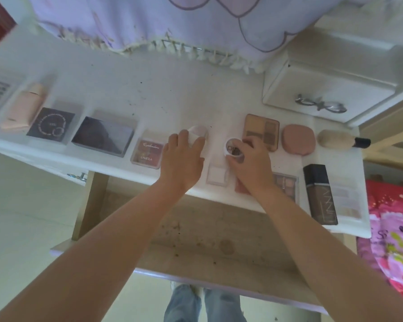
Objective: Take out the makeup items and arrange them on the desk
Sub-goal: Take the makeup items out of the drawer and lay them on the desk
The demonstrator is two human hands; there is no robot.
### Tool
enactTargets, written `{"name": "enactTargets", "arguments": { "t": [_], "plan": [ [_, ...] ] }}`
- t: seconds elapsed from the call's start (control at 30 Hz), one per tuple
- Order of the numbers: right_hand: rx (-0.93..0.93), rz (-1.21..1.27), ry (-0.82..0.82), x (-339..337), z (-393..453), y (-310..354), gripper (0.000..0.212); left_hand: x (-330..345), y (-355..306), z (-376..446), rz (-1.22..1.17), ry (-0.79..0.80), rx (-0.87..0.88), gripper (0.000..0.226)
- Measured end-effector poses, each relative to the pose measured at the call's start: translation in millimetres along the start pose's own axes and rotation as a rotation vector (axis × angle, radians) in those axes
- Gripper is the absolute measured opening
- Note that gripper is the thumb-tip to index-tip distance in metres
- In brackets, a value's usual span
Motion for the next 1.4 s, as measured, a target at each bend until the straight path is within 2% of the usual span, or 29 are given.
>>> {"name": "enactTargets", "arguments": {
  "t": [0.13,0.23,0.33,0.4,0.47,0.53,0.57,0.63,0.67,0.73,0.8,0.87,0.9,1.0,1.17,1.27,1.4],
  "plan": [
    [-0.01,0.027,-0.028,0.6,-3.3,-2.8,0.032,2.3,-4.3,-22.5,0.024,0.009,0.008,0.05],
    [-0.054,-0.046,-0.02,-2.2,-4.0,1.3,0.036,2.2,-5.7,-23.7,0.037,-0.03,0.005,0.051],
    [-0.205,-0.033,-0.235,-31.2,-28.8,12.4,0.036,-5.9,-13.2,-39.4,0.015,-0.152,0.015,0.044],
    [-0.307,0.061,-0.324,-47.2,-73.2,14.2,0.033,-7.4,-30.4,-72.6,-0.046,-0.259,0.148,0.043],
    [-0.426,0.074,-0.258,-40.2,-129.4,8.9,0.041,3.5,-51.9,-124.5,-0.161,-0.243,0.354,0.046],
    [-0.524,-0.074,-0.098,-7.6,-185.2,-10.1,0.041,24.5,-59.0,-178.2,-0.18,-0.131,0.479,0.055],
    [-0.511,-0.202,-0.014,11.8,-206.8,-25.7,0.048,37.7,-56.6,-199.2,-0.144,-0.06,0.504,0.062],
    [-0.397,-0.452,0.12,47.0,-230.3,-63.7,0.086,61.3,-43.4,-224.0,-0.034,0.02,0.527,0.068],
    [-0.334,-0.522,0.161,56.4,-234.3,-77.5,0.098,68.1,-35.5,-228.9,0.03,0.012,0.519,0.072],
    [-0.261,-0.6,0.146,56.3,-227.0,-85.8,0.108,72.4,-16.7,-221.5,0.12,-0.007,0.44,0.096],
    [-0.31,-0.647,0.087,53.0,-224.5,-82.1,0.109,69.2,-9.3,-214.5,0.139,-0.036,0.431,0.118],
    [-0.374,-0.646,-0.013,47.6,-229.6,-76.6,0.106,64.3,-9.7,-215.7,0.168,-0.105,0.482,0.124],
    [-0.38,-0.617,-0.065,42.4,-232.1,-73.7,0.106,61.4,-8.5,-216.0,0.183,-0.142,0.489,0.122],
    [-0.356,-0.511,-0.132,24.5,-233.6,-70.9,0.116,45.4,-6.5,-213.6,0.179,-0.215,0.462,0.092],
    [-0.34,-0.495,-0.141,-5.8,-218.7,-56.2,0.112,23.1,-0.9,-197.9,0.162,-0.207,0.42,0.096],
    [-0.329,-0.515,-0.132,-4.5,-206.3,-52.7,0.106,20.2,0.7,-183.3,0.164,-0.151,0.363,0.102],
    [-0.29,-0.61,-0.151,-8.7,-180.4,-54.3,0.105,13.4,-3.9,-157.1,0.141,-0.075,0.294,0.089]
  ]
}}
Point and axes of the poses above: each hand's wrist, its own z-axis towards the middle knuckle, its own x-axis out of the palm, y = z × x, the point moved 8 cm from there along z, towards the middle knuckle, and after that the axes turned 5 degrees about x, right-handed, at the moved point
